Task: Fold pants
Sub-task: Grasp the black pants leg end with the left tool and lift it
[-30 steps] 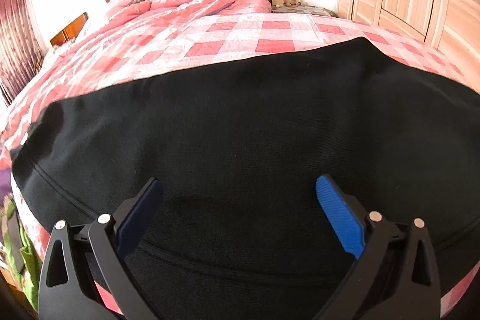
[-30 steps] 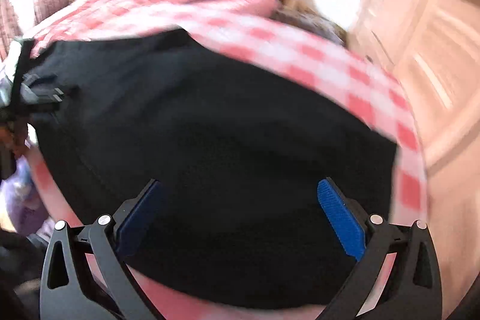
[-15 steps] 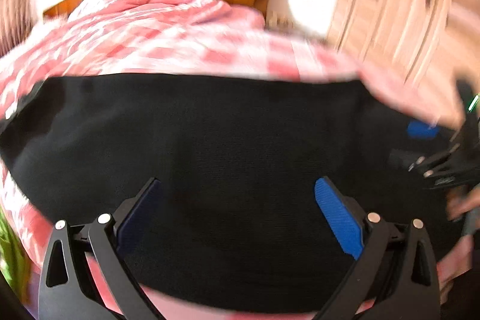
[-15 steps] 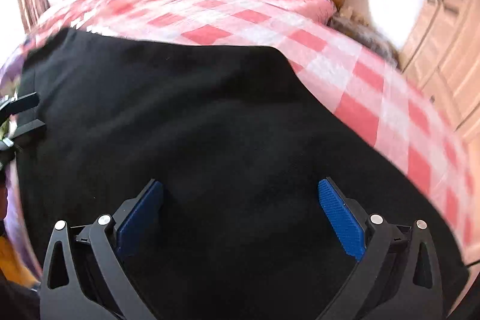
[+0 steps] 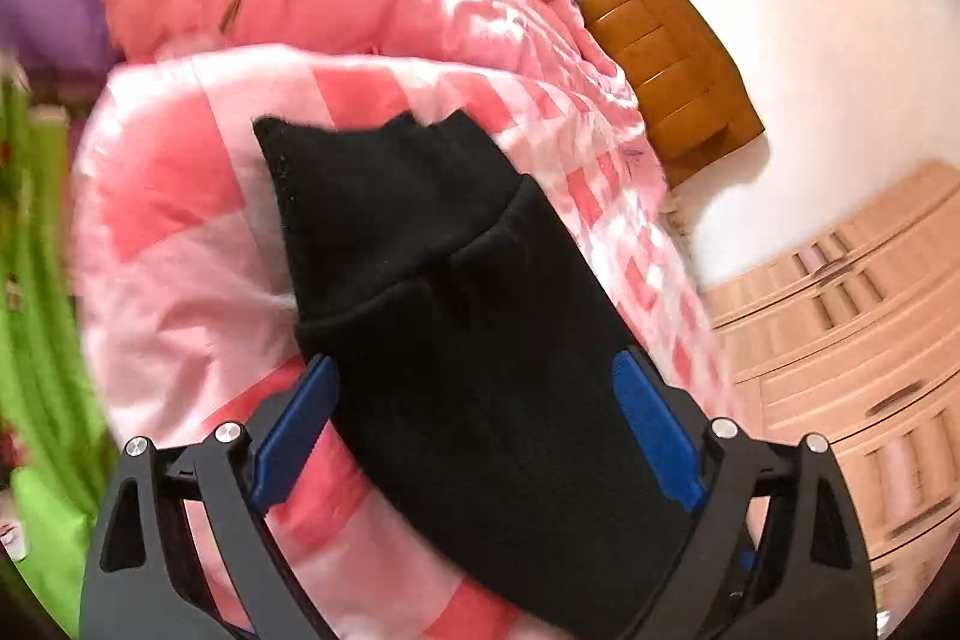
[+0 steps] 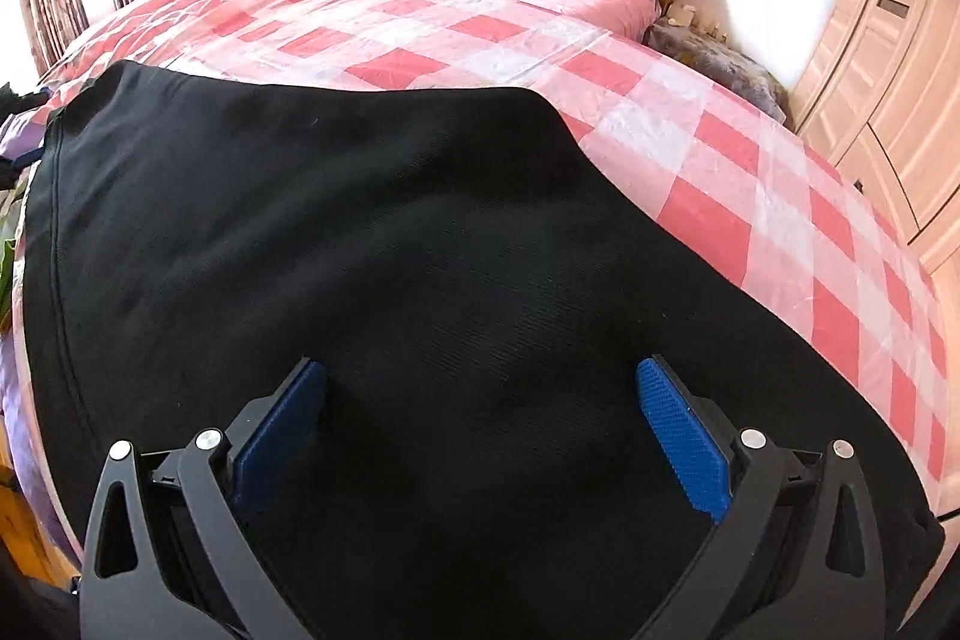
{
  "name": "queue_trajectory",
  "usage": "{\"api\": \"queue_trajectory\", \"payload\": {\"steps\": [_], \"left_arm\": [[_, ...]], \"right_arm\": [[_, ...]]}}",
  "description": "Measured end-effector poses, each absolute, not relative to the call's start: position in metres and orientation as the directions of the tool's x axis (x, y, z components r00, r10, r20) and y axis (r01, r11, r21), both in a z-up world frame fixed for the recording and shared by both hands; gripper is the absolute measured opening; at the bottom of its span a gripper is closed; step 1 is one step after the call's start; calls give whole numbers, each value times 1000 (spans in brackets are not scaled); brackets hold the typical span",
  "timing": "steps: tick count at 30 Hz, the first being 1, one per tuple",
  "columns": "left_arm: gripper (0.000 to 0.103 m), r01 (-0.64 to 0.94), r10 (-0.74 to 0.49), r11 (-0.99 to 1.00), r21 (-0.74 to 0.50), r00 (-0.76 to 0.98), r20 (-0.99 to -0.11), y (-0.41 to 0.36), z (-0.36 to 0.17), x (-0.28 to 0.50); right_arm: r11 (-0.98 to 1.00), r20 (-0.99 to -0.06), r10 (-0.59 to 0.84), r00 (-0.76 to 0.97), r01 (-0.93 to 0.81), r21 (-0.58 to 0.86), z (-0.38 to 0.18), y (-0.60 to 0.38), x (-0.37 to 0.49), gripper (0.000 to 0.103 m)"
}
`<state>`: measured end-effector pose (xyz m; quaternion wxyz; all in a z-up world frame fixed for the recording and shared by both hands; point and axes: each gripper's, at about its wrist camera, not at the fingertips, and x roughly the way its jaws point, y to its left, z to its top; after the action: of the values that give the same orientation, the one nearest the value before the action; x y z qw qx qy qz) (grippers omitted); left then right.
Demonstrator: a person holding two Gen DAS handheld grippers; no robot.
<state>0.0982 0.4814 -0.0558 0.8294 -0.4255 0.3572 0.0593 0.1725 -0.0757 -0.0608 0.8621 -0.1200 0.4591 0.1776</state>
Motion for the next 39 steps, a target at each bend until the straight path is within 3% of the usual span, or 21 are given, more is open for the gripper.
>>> {"api": "queue_trajectory", "payload": {"steps": [3,7,13,17,21,26,29,31,34,39], "left_arm": [[86,-413,-195,604,-682,753,-628,483,-55,91],[87,-378,-140,605,-701,816,-561,484,-35,55],[87,-463,-140,570,-679,760,-635,515,-60,75],[84,-394,-207,556,-732,787,-581,516,-66,98],[77,-397,-184,584,-708,785,-591,516,-70,111],[82,-367,-160,655,-661,787,-595,511,-75,113],[86,-364,-114,729,-580,771,-627,496,-72,120],[58,-426,-19,774,-468,723,-691,486,-70,124],[35,-432,-23,763,-481,725,-688,488,-68,120],[26,-431,54,809,-401,733,-678,468,-31,112]], "right_arm": [[909,-834,204,512,-415,-33,-61,-77,172,99],[909,-835,206,510,-416,-29,-62,-77,173,99],[911,-836,211,507,-413,-21,-62,-77,173,99],[911,-835,209,510,-412,-24,-62,-76,172,99],[911,-837,216,502,-412,-12,-62,-78,173,99],[917,-827,193,528,-396,-39,-54,-67,170,99],[873,-794,317,518,-487,31,-33,-26,166,99],[801,-773,380,508,-599,1,-17,31,162,99],[682,-780,454,431,-732,-7,-9,106,160,99],[587,-818,482,313,-809,36,-25,200,178,99]]}}
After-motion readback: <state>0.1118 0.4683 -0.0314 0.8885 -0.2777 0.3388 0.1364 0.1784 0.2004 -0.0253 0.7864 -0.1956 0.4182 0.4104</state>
